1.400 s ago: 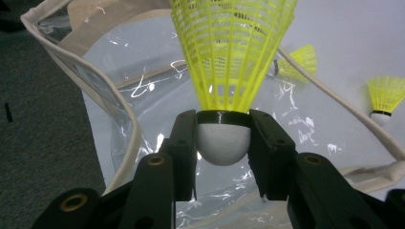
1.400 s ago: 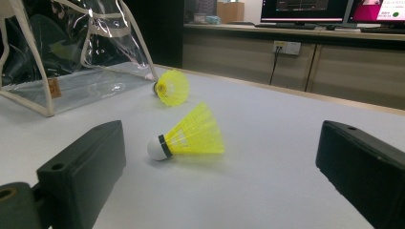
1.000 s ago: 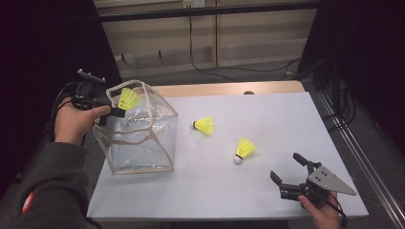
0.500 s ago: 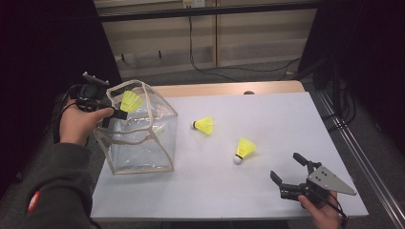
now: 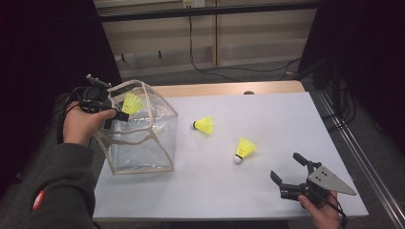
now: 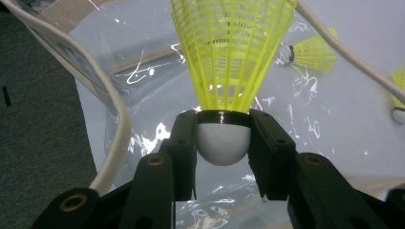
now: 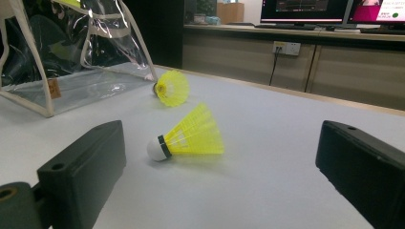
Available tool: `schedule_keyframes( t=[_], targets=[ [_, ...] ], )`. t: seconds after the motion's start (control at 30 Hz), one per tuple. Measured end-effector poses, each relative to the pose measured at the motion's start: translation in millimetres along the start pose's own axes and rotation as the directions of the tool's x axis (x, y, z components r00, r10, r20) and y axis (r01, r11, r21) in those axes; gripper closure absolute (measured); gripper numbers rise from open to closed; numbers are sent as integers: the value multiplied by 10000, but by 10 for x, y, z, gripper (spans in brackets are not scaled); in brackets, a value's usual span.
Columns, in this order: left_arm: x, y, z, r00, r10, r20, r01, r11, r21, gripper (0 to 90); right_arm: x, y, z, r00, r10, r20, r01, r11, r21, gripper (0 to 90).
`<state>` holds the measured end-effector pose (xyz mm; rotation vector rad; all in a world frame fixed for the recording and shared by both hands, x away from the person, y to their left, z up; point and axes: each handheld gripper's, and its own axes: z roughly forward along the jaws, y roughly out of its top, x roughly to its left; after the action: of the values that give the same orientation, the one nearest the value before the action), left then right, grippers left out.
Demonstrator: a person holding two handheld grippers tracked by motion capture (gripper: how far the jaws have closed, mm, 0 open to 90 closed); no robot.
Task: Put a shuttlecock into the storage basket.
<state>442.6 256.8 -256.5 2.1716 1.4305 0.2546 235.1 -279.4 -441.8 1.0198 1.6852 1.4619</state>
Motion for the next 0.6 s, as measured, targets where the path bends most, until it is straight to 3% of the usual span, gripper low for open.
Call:
schedule_keyframes(
  t=[0.6],
  targets=[
    [-3,6,88,9999,-63,-139,64,10000,32,642,-1,2,-5,10000,17,23,-17,10000,-41,26]
  ],
)
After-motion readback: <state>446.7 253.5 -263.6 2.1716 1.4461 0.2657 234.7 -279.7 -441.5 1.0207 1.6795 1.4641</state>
